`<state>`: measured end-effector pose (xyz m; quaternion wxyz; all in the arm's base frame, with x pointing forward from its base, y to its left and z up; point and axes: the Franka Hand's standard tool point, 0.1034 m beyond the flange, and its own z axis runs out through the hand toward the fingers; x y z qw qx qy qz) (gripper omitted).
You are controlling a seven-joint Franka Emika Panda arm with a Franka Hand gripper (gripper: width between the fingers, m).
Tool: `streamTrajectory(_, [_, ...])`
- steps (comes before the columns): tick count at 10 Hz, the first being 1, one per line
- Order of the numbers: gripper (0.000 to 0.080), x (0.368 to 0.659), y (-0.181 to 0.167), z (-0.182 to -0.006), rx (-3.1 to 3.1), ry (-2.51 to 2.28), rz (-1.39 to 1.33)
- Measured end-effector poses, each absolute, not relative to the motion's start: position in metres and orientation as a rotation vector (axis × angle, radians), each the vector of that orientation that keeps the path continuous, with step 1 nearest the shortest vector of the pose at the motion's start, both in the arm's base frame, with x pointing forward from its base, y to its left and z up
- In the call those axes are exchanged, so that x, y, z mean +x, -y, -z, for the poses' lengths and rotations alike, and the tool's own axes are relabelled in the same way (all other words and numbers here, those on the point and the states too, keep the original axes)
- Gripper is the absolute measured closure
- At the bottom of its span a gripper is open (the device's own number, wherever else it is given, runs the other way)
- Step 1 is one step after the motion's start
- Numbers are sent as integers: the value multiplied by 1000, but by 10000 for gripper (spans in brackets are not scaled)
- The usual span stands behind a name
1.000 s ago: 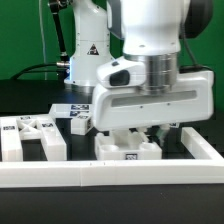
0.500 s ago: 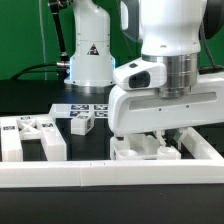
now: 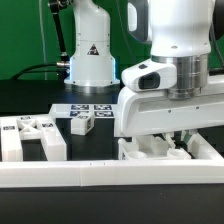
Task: Assemble chair
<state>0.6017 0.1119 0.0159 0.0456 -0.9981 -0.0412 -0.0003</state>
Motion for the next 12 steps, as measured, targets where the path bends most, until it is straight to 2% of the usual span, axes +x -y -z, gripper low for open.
streamTrajectory(10, [762,603,-113,-21,-3047,178,10])
streamTrajectory(11, [654,603,-114,-26,-3046,182,6])
streamTrajectory(12, [502,604,-113,-34,-3046,196,1])
